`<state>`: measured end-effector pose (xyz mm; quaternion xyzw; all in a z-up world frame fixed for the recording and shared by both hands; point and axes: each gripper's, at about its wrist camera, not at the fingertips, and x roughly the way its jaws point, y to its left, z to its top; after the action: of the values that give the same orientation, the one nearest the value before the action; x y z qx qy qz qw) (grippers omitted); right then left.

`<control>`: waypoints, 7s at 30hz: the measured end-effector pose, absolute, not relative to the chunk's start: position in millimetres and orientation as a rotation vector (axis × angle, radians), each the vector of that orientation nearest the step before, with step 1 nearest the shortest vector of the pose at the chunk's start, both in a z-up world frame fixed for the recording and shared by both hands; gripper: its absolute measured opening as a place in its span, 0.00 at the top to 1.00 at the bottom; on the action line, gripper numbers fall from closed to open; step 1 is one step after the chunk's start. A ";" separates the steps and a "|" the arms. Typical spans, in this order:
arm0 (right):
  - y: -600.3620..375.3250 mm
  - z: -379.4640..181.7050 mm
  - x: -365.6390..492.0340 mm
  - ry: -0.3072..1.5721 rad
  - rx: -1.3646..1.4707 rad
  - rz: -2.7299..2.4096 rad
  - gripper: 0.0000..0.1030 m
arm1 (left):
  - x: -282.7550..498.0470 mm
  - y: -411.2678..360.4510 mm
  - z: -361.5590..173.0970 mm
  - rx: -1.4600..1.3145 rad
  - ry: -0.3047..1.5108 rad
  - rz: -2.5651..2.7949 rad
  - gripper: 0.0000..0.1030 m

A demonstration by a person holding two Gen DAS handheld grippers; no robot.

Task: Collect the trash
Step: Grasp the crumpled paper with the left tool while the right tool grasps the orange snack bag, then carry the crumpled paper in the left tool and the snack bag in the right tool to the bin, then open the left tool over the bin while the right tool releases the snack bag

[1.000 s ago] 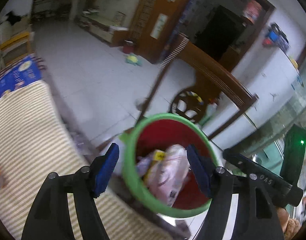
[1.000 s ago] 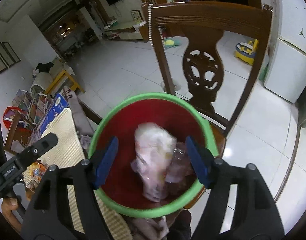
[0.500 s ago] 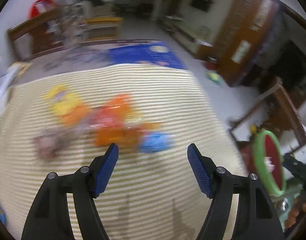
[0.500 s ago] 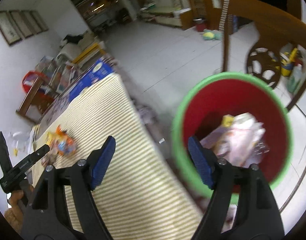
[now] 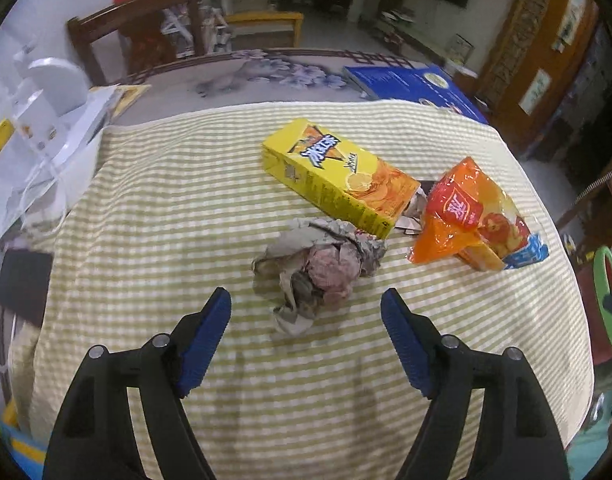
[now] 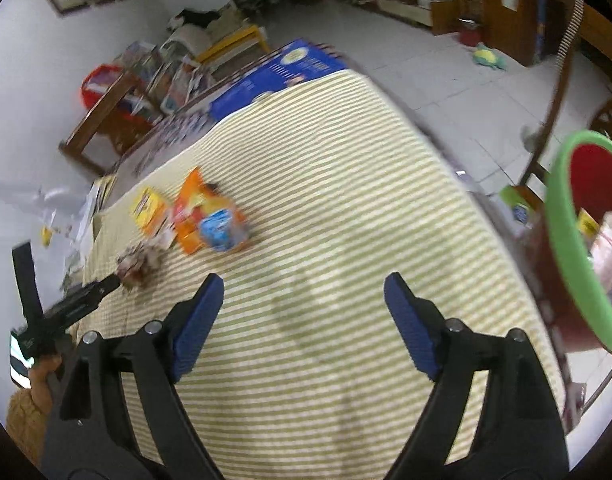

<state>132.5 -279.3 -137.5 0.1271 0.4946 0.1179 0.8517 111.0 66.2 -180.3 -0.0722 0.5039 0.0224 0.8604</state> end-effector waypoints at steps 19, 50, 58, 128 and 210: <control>-160.4 -160.2 216.8 1.098 -0.162 0.413 0.09 | 119.6 75.0 -205.5 -0.309 1.099 -0.051 0.63; -165.6 -138.9 154.6 1.124 -0.003 0.494 0.64 | 93.2 68.6 -205.3 -0.329 1.101 -0.060 0.60; -186.5 -125.8 137.3 1.087 0.043 0.443 0.64 | 82.2 58.4 -192.0 -0.317 1.080 -0.078 0.60; -365.4 -112.4 64.5 0.980 0.253 0.196 0.64 | 45.5 -116.0 -106.1 -0.155 0.953 -0.302 0.60; -587.0 -111.3 69.1 0.861 0.484 -0.068 0.29 | 125.6 -293.5 -111.2 -0.118 0.986 -0.419 0.32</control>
<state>69.1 -587.0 -111.3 0.2321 0.4130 -0.0327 0.8801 125.6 -293.5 -111.2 -0.0561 0.4694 -0.1993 0.8584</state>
